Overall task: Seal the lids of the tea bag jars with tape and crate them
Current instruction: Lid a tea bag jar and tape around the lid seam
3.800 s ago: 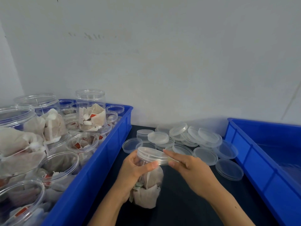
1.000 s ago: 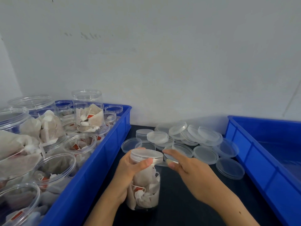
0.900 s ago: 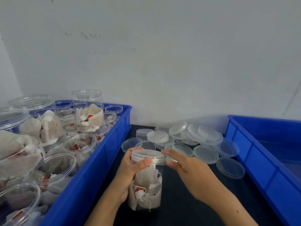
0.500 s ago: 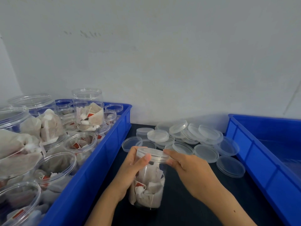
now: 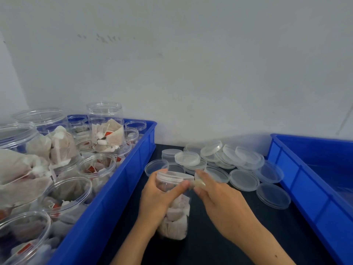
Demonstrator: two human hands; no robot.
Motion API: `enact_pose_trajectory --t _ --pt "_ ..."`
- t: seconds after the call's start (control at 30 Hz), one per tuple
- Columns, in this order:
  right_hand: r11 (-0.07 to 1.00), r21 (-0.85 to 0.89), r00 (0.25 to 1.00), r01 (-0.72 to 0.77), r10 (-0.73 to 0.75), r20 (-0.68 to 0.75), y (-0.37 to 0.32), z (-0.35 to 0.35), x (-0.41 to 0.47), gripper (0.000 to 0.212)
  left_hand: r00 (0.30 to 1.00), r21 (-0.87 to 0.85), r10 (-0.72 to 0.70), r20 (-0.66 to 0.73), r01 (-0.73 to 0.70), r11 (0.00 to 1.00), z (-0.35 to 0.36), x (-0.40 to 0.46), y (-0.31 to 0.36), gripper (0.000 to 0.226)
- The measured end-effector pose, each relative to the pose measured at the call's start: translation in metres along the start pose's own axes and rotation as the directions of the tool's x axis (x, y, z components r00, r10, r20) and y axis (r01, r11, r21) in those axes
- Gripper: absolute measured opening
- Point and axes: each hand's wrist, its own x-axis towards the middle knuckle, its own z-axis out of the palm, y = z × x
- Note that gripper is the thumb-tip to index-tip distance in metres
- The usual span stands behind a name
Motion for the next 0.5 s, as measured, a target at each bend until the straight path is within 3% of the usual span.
enact_pose_trajectory --t 0.1,0.27,0.37,0.5 --pt "0.994 0.082 0.997 -0.066 0.063 0.033 0.001 -0.004 -0.001 0.047 1.000 -0.092 -0.026 0.010 0.027 0.995 -0.005 0.004 -0.002 0.079" --pt "0.998 0.029 0.990 -0.052 0.048 0.129 0.001 -0.013 -0.007 0.032 0.985 -0.132 -0.107 0.132 0.124 0.983 -0.015 0.010 0.000 0.080" --pt "0.999 0.002 0.990 -0.044 0.043 0.136 0.003 -0.015 -0.007 0.033 0.972 -0.184 -0.120 0.202 0.158 0.970 -0.018 0.009 -0.001 0.072" --pt "0.999 0.013 0.992 -0.034 0.032 0.126 0.008 -0.013 -0.006 0.033 0.954 -0.211 -0.128 0.271 0.189 0.959 -0.016 0.008 -0.005 0.079"
